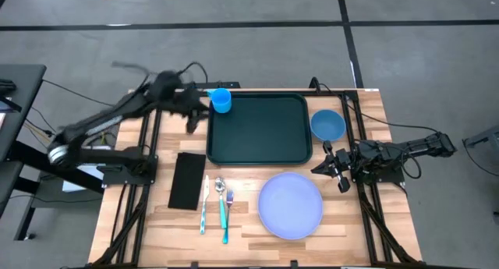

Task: Set up tray
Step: Put the purple plate below the blue mug on the black tray

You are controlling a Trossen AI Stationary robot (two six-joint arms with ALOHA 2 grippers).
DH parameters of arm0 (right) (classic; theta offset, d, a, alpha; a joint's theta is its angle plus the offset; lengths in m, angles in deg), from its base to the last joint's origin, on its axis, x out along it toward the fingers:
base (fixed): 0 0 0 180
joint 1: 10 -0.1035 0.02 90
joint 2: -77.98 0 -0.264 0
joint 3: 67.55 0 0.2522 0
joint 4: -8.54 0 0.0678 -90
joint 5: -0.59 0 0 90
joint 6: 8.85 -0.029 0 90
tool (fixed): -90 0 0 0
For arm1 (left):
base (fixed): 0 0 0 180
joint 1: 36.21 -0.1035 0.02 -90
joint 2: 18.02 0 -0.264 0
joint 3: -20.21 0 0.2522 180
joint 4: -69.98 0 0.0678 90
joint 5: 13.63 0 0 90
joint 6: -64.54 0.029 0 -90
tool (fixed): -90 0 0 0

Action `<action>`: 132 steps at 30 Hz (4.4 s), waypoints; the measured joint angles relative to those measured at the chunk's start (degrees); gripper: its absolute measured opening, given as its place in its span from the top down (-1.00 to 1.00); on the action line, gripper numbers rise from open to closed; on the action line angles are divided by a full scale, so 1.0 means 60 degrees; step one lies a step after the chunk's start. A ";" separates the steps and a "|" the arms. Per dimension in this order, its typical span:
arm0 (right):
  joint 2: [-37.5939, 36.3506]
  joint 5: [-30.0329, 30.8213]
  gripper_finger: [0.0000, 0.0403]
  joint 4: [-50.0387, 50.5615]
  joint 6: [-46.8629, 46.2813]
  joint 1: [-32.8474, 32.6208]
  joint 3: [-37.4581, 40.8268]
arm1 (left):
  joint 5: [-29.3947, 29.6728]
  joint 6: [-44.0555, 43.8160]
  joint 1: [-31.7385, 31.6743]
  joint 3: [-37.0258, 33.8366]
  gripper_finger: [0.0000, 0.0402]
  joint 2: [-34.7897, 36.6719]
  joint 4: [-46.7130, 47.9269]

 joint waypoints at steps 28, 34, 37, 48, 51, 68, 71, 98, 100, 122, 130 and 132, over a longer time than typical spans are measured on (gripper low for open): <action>0.0000 0.0008 0.97 -0.0030 0.0000 0.0001 0.0000 | 0.3301 -0.0711 0.5838 -0.5646 0.46 0.5155 -0.6324; 0.0000 0.0035 0.97 -0.2029 -0.0139 0.0080 0.0001 | 0.4509 -0.0954 0.5838 -0.5641 0.46 0.5151 -0.5993; -0.0004 0.0012 0.97 -0.3463 -0.0703 0.0034 0.0004 | 0.4907 -0.1090 0.5829 -0.5640 0.46 0.5144 -0.5267; -0.0002 0.4379 0.97 -0.5615 0.0100 0.0437 -0.0468 | 0.4874 -0.0970 0.5831 -0.5640 0.46 0.5151 -0.4955; 0.0122 0.4591 0.97 -0.4755 -0.0368 0.0581 -0.0688 | 0.4893 -0.1085 0.5831 -0.5640 0.46 0.5148 -0.4889; 0.4186 0.2094 0.56 0.1542 -0.6504 0.0218 -0.1809 | 0.4890 -0.0719 0.5831 -0.5640 0.46 0.5148 -0.4951; 0.4684 0.1729 0.44 0.1725 -0.6524 -0.0166 -0.2057 | 0.4890 -0.0724 0.5831 -0.5640 0.46 0.5148 -0.4931; 0.9688 0.1723 0.22 0.4196 -0.8255 -0.1188 -0.3993 | 0.4284 -0.0771 0.5835 -0.5640 0.46 0.5148 -0.4892; 0.9872 0.1723 0.20 0.4192 -0.8258 -0.1188 -0.3993 | 0.4284 -0.0771 0.5835 -0.5640 0.46 0.5148 -0.4893; 1.0767 0.1215 0.98 0.5175 -0.7816 -0.0020 -0.7032 | 0.4204 -0.0771 0.5831 -0.5640 0.46 0.5151 -0.4973; 1.2205 0.0259 0.99 0.7033 -0.5565 0.2328 -0.9669 | 0.4198 -0.0796 0.5831 -0.5640 0.46 0.5151 -0.4964; 1.2669 0.0213 0.99 0.7596 -0.4792 0.2932 -1.0328 | 0.4196 -0.0797 0.5831 -0.5640 0.46 0.5151 -0.4962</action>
